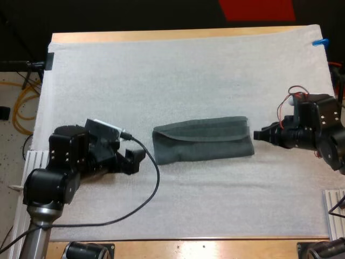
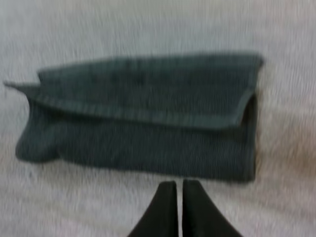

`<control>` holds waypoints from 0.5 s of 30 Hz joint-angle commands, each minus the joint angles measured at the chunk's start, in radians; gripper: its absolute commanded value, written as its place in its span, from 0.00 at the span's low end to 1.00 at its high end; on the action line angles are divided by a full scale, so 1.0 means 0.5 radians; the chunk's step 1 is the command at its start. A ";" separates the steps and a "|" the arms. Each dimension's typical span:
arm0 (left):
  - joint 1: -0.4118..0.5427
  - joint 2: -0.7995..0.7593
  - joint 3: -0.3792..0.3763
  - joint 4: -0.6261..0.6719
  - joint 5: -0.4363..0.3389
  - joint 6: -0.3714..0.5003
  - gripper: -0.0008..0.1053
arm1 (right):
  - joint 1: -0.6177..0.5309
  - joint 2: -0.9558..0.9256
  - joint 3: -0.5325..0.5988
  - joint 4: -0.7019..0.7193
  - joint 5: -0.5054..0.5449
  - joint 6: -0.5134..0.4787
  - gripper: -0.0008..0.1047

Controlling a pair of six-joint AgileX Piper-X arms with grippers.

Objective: Pick towel from pile fold and stack

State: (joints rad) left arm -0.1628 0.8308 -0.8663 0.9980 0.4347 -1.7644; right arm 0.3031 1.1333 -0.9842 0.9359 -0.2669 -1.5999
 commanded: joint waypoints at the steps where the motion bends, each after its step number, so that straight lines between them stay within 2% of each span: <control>1: -0.011 -0.021 -0.012 0.074 -0.018 0.022 0.69 | 0.027 -0.014 -0.021 0.048 -0.024 -0.025 0.01; 8: -0.011 -0.030 -0.012 0.179 -0.028 0.037 0.69 | 0.272 0.202 -0.048 0.047 -0.004 0.014 0.01; 15: -0.011 -0.030 -0.012 0.179 -0.028 0.037 0.69 | 0.310 0.683 -0.263 0.083 0.000 0.019 0.01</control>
State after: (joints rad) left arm -0.1642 0.8211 -0.8663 1.0914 0.4310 -1.7498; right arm 0.4577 1.4860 -1.1121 0.9721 -0.2654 -1.5893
